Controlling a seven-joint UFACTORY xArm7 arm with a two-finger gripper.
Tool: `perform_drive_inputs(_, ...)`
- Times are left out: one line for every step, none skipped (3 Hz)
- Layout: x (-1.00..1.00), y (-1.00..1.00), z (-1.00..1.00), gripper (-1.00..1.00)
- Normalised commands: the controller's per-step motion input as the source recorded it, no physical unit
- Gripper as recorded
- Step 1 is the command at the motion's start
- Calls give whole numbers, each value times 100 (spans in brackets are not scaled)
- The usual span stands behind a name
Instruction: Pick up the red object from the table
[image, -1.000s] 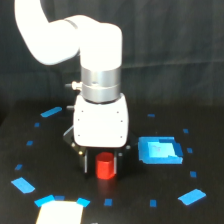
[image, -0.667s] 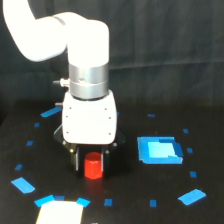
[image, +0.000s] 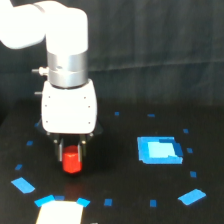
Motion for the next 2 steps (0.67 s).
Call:
perform_drive_inputs(1, 18, 100, -100)
perform_drive_inputs(50, 93, 88, -100)
